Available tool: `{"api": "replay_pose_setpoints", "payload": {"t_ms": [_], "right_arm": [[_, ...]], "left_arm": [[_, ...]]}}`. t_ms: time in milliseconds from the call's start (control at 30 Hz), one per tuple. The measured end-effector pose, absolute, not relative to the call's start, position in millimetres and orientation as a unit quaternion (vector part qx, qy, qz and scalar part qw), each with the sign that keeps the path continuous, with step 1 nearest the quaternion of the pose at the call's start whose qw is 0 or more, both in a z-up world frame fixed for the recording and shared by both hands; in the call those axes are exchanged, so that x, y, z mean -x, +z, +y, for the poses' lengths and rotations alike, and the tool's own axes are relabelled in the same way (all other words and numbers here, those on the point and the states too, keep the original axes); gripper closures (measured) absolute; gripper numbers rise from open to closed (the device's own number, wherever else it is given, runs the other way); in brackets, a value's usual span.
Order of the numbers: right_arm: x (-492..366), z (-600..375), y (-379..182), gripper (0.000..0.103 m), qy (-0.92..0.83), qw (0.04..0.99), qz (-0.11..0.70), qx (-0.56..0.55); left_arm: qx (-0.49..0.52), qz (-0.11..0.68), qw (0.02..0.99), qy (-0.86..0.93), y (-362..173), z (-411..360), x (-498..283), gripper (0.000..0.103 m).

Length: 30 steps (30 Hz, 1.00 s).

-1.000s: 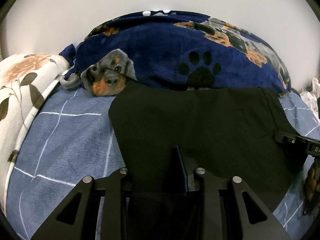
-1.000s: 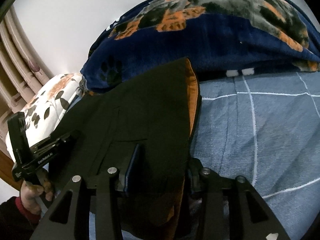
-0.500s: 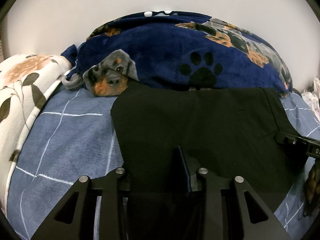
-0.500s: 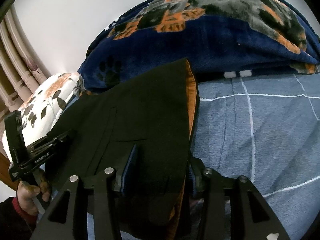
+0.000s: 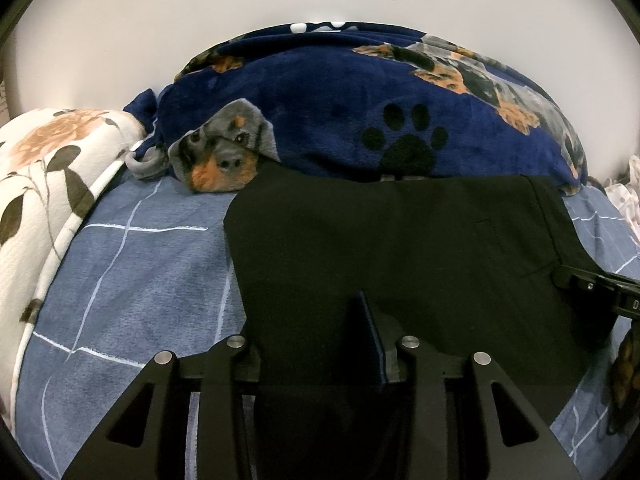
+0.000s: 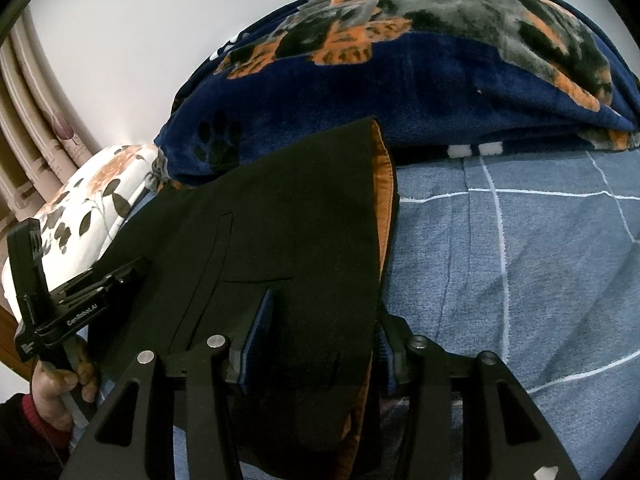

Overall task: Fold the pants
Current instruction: 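Press the folded waistband flat onto the pants with the right gripper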

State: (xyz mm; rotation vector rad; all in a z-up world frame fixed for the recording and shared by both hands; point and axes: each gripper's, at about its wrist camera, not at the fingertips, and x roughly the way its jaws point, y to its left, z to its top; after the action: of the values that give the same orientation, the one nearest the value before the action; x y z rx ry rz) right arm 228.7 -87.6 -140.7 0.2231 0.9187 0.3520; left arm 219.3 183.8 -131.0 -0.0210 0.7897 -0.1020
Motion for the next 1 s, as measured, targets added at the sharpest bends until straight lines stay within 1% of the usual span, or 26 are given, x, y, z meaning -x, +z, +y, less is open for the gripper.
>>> {"api": "replay_pose_setpoints", "payload": {"t_ms": [200, 1000], "right_arm": [[-228.6, -87.5, -141.0, 0.060, 0.168, 0.875, 0.441, -0.105], [-231.2, -87.6, -141.9, 0.059, 0.170, 0.875, 0.442, -0.103]], "left_arm": [[0.009, 0.384, 0.922, -0.045, -131.1, 184.4, -219.1, 0.062], [0.009, 0.385, 0.922, -0.045, -131.6, 184.4, -218.9, 0.060]]}}
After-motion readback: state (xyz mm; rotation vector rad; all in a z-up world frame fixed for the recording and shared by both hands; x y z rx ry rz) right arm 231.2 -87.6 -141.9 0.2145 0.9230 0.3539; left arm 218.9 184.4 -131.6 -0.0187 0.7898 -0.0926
